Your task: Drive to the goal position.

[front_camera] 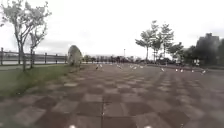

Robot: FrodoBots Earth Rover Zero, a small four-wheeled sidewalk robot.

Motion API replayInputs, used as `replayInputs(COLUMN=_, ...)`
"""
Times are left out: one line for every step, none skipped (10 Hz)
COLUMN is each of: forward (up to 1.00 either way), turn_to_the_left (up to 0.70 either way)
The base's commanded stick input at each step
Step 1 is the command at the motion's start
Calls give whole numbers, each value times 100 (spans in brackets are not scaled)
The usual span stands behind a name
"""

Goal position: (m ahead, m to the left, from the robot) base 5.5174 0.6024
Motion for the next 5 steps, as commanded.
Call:
replayInputs(forward=85, turn_to_the_left=0)
replayInputs(forward=85, turn_to_the_left=0)
replayInputs(forward=85, turn_to_the_left=0)
replayInputs(forward=85, turn_to_the_left=0)
replayInputs(forward=85, turn_to_the_left=0)
